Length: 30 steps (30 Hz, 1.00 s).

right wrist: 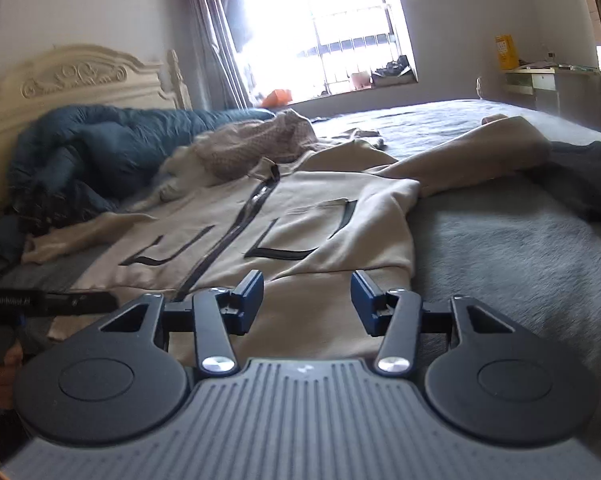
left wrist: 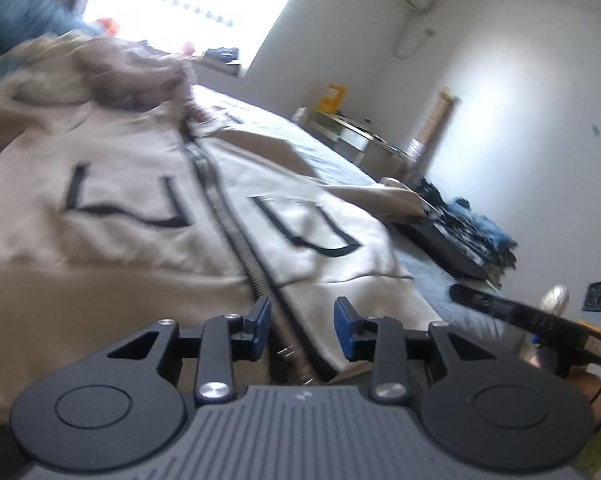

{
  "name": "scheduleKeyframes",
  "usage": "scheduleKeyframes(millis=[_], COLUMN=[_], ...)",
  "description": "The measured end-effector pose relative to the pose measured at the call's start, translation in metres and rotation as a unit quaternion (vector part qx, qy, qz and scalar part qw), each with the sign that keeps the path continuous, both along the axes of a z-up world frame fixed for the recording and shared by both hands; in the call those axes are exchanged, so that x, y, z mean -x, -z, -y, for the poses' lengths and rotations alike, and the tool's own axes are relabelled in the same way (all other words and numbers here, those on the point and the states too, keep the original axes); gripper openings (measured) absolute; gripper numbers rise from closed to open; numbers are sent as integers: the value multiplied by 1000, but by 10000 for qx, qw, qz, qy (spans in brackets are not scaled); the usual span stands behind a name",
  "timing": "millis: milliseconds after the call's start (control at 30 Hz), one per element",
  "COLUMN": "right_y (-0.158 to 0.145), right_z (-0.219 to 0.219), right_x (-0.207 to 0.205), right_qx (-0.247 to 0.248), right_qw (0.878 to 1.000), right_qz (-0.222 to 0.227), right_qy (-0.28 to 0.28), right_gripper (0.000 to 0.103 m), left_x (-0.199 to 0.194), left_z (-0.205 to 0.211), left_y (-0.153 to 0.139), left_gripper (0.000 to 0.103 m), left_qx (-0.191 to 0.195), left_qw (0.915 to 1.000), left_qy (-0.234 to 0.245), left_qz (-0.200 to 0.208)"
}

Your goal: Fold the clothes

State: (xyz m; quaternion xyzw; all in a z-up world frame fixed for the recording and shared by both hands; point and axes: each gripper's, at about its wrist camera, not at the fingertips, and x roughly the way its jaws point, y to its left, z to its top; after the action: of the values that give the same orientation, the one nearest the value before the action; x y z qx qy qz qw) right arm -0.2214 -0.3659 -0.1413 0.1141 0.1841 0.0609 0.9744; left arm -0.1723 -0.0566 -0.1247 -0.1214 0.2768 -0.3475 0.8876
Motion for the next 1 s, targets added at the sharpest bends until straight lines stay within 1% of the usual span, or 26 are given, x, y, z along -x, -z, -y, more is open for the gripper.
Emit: scheduleKeyframes(millis=[67, 133, 167, 200, 233, 267, 300, 367, 400, 500, 533, 567, 667, 700, 733, 767, 800, 1000], right_y=[8, 18, 26, 33, 41, 49, 53, 48, 43, 32, 33, 36, 45, 44, 43, 44, 44, 58], right_z=[-4, -10, -10, -10, -7, -2, 2, 13, 20, 40, 47, 52, 68, 73, 78, 81, 84, 87], right_x=[-1, -3, -5, -6, -9, -11, -7, 3, 7, 14, 11, 7, 1, 4, 6, 6, 6, -14], right_qx=[-105, -21, 33, 86, 62, -12, -119, -453, -605, -1043, -1264, -1438, -1992, -2196, -2286, -2336, -2384, -2779], right_qw=[9999, 9999, 9997, 9994, 9983, 9966, 9961, 9946, 9945, 9921, 9895, 9866, 9751, 9711, 9682, 9661, 9640, 9508], right_qz=[-37, -94, -192, -294, -530, -743, -797, -899, -806, -555, -509, -575, -694, -574, -537, -562, -591, -1055], right_qy=[15, 68, 115, 163, 253, 343, 347, 262, 292, 429, 474, 522, 684, 742, 865, 945, 1022, 877], right_gripper=[41, 38, 37, 37, 35, 28, 27, 27, 28, 30, 32, 33, 34, 34, 39, 41, 41, 43], left_x=[-6, -14, -19, -25, -31, -37, -40, -44, -46, -46, -46, -45, -44, -44, -45, -46, -46, -45], left_z=[23, 47, 58, 66, 72, 76, 77, 74, 72, 70, 72, 73, 75, 74, 73, 73, 73, 73], left_y=[-3, 0, 4, 9, 15, 20, 23, 26, 27, 30, 31, 32, 31, 31, 31, 31, 32, 35], left_gripper=[41, 42, 42, 42, 41, 39, 38, 38, 38, 38, 38, 38, 38, 38, 38, 38, 38, 38], left_qx=[-123, -272, -359, -467, -601, -728, -769, -648, -599, -626, -662, -696, -773, -769, -756, -738, -727, -702], left_qw=[9994, 9980, 9973, 9969, 9965, 9961, 9959, 9966, 9968, 9967, 9965, 9963, 9957, 9956, 9957, 9957, 9958, 9960], left_qy=[286, 501, 574, 599, 553, 493, 471, 497, 508, 501, 498, 496, 512, 522, 537, 550, 559, 551], left_qz=[179, 288, 297, 223, 149, 70, -11, -122, -169, -152, -127, -99, -54, -64, -74, -80, -83, -9])
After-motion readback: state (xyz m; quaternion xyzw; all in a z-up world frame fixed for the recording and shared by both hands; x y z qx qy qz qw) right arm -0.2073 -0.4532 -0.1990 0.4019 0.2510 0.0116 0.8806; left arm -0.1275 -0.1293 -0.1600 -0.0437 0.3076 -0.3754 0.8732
